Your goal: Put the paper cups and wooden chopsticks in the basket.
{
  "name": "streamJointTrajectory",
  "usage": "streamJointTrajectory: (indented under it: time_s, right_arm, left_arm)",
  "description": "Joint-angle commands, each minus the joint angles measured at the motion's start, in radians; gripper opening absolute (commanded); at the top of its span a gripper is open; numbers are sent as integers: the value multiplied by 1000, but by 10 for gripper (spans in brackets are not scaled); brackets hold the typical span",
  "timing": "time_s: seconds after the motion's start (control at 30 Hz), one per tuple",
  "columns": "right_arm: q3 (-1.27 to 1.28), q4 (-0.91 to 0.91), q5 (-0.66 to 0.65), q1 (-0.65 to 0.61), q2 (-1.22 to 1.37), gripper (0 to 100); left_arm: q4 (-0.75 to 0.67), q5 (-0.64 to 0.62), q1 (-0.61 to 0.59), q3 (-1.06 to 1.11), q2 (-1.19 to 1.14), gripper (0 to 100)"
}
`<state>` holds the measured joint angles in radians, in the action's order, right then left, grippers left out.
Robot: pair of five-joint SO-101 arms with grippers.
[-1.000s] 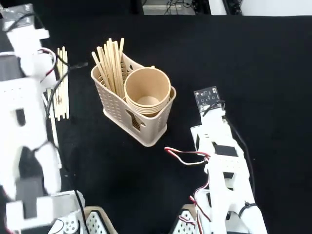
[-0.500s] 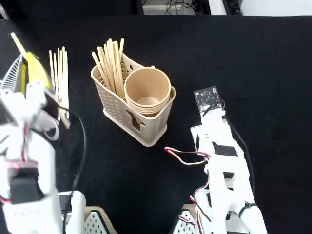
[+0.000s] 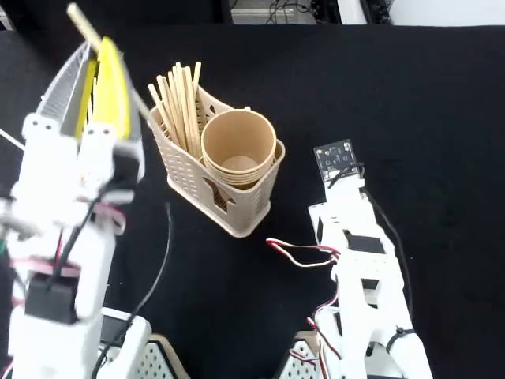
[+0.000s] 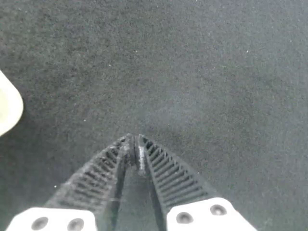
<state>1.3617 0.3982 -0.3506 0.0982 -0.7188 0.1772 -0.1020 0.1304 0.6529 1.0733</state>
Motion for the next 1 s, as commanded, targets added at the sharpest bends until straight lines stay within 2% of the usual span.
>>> streamJointTrajectory:
  time_s: [0.0, 0.17, 0.37, 0.6, 0.77, 0.97]
  right_arm:
    - [-8, -20, -8, -15, -24, 14]
    - [-8, -20, -8, -15, -24, 14]
    - [-8, -20, -8, -15, -24, 14]
    - [-8, -20, -8, -15, -24, 14]
    - [-8, -20, -8, -15, -24, 14]
    - [-8, -20, -8, -15, -24, 14]
  left_arm:
    - [3, -8, 15, -62, -112, 29]
    - [-3, -123, 13, -27, -121, 29]
    - [-5, -176, -22, -25, -130, 29]
    - [-6, -181, -64, -30, -124, 29]
    - [-34, -175, -64, -142, -138, 29]
    - [-44, -173, -64, -262, -308, 29]
